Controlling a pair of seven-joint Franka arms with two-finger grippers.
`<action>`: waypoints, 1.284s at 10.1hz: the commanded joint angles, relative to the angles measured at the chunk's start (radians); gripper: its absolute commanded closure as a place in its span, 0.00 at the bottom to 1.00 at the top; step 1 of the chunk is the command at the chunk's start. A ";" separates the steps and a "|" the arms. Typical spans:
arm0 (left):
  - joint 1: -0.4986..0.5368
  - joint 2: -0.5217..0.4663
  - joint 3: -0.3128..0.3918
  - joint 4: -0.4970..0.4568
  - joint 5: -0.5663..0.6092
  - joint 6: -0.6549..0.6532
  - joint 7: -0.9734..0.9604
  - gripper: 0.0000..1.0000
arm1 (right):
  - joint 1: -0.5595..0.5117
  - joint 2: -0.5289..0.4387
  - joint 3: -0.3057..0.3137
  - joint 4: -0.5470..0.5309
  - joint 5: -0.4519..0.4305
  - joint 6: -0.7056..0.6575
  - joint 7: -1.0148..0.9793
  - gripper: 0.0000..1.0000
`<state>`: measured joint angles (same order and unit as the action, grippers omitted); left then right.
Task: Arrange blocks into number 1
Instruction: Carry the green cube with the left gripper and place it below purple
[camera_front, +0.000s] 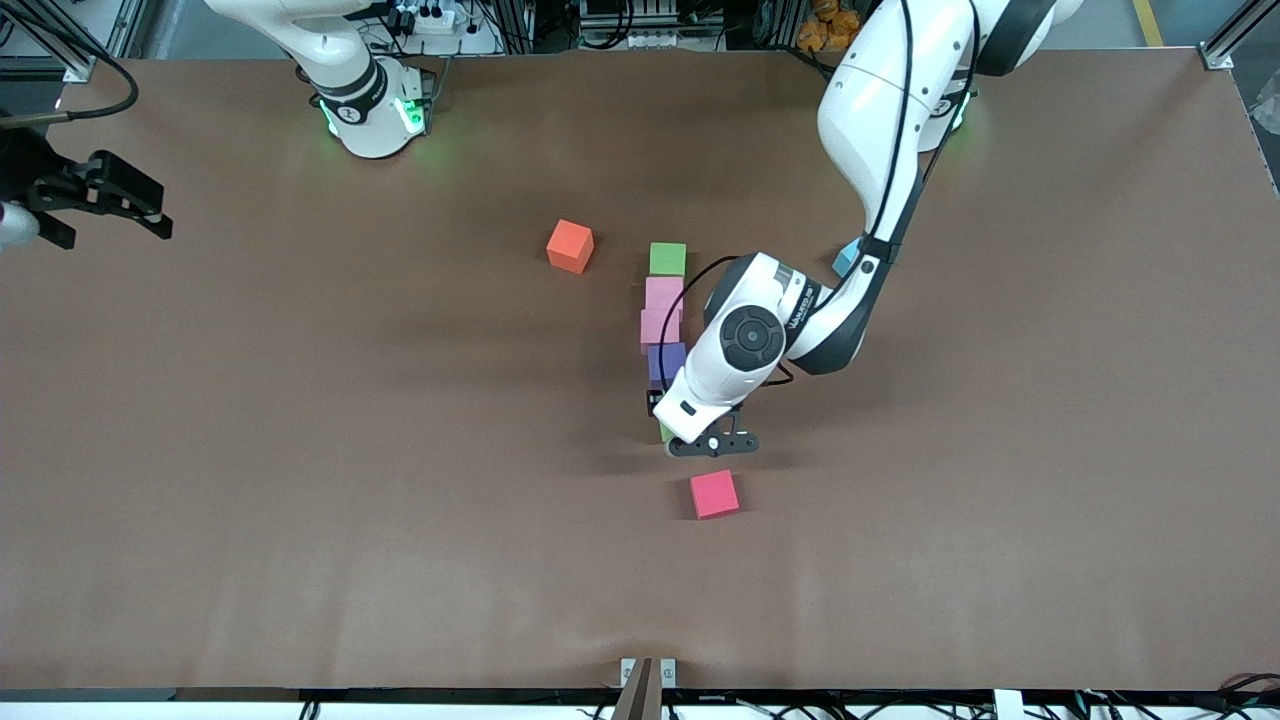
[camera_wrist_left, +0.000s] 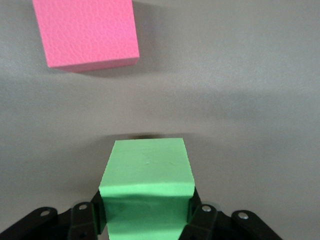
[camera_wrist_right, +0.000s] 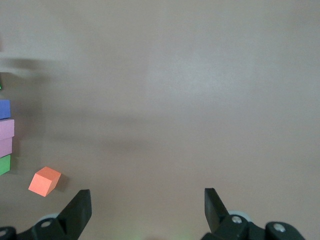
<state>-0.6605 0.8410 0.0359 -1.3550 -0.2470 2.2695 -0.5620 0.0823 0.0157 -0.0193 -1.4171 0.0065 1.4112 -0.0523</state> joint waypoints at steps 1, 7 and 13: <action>-0.030 0.029 0.027 0.039 -0.038 -0.028 0.019 1.00 | 0.007 0.004 0.004 0.007 -0.016 -0.012 -0.014 0.00; -0.050 0.039 0.029 0.036 -0.048 -0.042 0.019 1.00 | 0.008 0.003 0.002 0.007 -0.017 -0.023 -0.014 0.00; -0.070 0.030 0.038 0.024 -0.037 -0.042 0.016 0.00 | 0.008 0.003 0.002 0.007 -0.017 -0.028 -0.014 0.00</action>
<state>-0.7143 0.8698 0.0489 -1.3471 -0.2589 2.2437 -0.5620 0.0889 0.0168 -0.0193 -1.4178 0.0064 1.3977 -0.0530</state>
